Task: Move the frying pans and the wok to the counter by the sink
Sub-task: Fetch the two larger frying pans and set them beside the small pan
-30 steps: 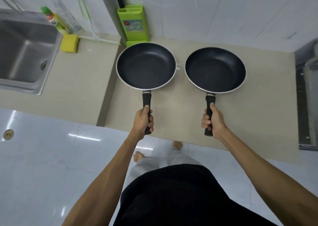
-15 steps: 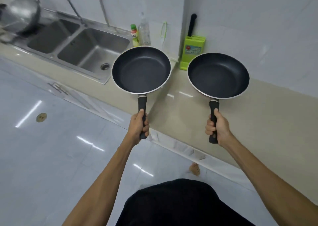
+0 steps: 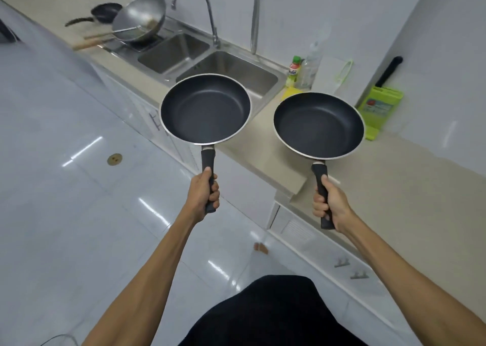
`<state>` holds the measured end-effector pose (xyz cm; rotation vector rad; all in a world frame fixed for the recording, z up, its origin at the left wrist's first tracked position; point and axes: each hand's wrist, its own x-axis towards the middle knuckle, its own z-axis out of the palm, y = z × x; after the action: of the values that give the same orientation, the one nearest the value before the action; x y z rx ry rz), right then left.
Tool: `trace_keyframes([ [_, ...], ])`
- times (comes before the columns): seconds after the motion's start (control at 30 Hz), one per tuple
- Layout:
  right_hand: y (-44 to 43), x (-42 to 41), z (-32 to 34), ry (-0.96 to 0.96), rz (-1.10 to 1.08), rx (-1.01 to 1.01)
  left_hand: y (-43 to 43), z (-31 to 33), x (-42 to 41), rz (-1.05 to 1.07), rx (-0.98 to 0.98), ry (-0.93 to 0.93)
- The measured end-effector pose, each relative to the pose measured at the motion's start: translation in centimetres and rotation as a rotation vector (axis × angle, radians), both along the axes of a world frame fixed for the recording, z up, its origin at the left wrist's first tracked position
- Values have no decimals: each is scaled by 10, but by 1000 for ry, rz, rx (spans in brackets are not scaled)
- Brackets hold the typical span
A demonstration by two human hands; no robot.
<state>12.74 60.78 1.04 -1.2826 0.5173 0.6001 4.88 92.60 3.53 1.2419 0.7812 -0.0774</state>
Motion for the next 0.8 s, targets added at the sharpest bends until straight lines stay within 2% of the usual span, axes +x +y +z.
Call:
trace_keyframes([
  [0.17, 66, 37, -7, 34, 91, -31, 64, -16, 8, 59, -5, 13],
  [0.37, 165, 115, -21, 27, 180, -65, 152, -31, 61, 125, -10, 42],
  [0.53, 260, 182, -24, 69, 229, -44, 239, -28, 109, 144, -1, 88],
  [0.8, 397, 271, -11, 71, 345, -26, 358, -23, 155, 270, -18, 66],
])
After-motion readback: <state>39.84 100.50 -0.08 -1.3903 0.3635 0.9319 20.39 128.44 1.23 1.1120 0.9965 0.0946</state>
